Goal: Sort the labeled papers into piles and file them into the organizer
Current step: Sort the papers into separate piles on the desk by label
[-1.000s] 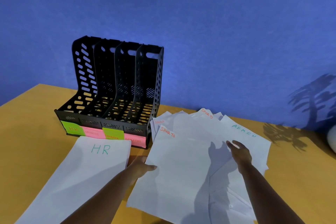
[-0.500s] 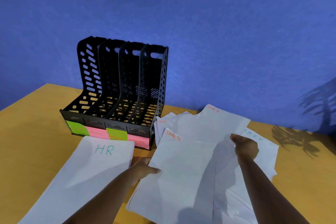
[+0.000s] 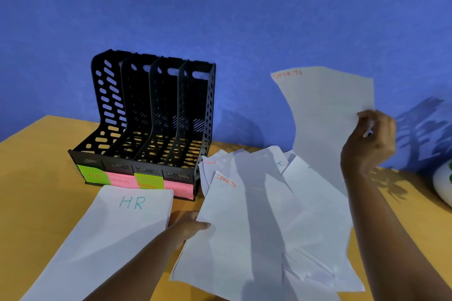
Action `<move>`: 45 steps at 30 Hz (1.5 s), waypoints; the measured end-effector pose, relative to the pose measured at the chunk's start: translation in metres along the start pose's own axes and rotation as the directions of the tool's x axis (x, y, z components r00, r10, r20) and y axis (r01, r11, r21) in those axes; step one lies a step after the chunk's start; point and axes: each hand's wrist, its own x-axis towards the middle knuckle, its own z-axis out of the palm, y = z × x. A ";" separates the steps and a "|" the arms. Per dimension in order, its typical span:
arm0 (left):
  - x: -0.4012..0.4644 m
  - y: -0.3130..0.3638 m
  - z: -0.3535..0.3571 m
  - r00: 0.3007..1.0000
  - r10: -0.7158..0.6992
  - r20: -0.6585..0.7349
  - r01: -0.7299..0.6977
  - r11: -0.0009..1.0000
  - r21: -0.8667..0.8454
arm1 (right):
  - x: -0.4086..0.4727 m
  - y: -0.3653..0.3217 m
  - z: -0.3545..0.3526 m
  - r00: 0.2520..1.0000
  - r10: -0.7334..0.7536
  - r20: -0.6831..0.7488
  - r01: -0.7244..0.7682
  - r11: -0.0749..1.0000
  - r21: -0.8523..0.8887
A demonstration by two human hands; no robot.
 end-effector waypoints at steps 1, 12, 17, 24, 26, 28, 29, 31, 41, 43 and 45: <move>-0.001 0.001 0.001 1.000 -0.002 -0.002 0.002 1.000 0.006 | 0.006 -0.003 -0.001 0.999 -0.006 -0.041 0.006 1.000 0.003; -0.006 0.008 0.008 0.985 -0.136 -0.106 0.094 0.940 -0.327 | -0.042 0.031 -0.021 0.671 0.506 0.543 -0.551 0.829 -0.091; -0.008 0.007 0.007 0.986 -0.096 -0.138 0.048 0.947 -0.316 | -0.121 0.055 -0.058 0.359 0.683 0.636 -0.649 0.673 -0.356; -0.016 0.007 0.009 0.997 -0.064 -0.039 0.055 0.978 -0.201 | -0.171 0.041 -0.085 0.104 0.716 0.691 -0.604 0.597 -0.528; -0.015 0.007 0.011 1.000 0.009 0.013 -0.008 0.994 -0.113 | -0.175 0.033 -0.085 0.036 0.700 0.713 -0.638 0.565 -0.523; -0.011 0.007 0.014 0.999 0.030 0.026 -0.028 0.996 -0.085 | -0.174 0.023 -0.084 -0.032 0.701 0.712 -0.667 0.516 -0.537; -0.011 0.009 0.015 0.999 0.047 0.023 -0.045 0.996 -0.074 | -0.174 0.020 -0.083 -0.041 0.713 0.700 -0.665 0.503 -0.552; -0.011 0.012 0.020 0.996 0.089 0.010 -0.087 0.992 -0.086 | -0.173 0.020 -0.083 0.006 0.741 0.671 -0.587 0.546 -0.598; -0.007 0.034 0.050 0.953 0.295 -0.074 -0.299 0.865 -0.403 | -0.138 0.018 -0.095 -0.315 0.655 0.687 -0.766 0.252 -0.591; -0.002 0.034 0.053 0.923 0.258 -0.284 -0.336 0.902 -0.271 | -0.136 0.023 -0.097 -0.248 0.728 0.640 -0.739 0.285 -0.611; 0.001 0.034 0.052 0.826 0.199 -0.527 -0.296 0.949 -0.105 | -0.139 0.039 -0.099 -0.163 0.807 0.568 -0.717 0.299 -0.630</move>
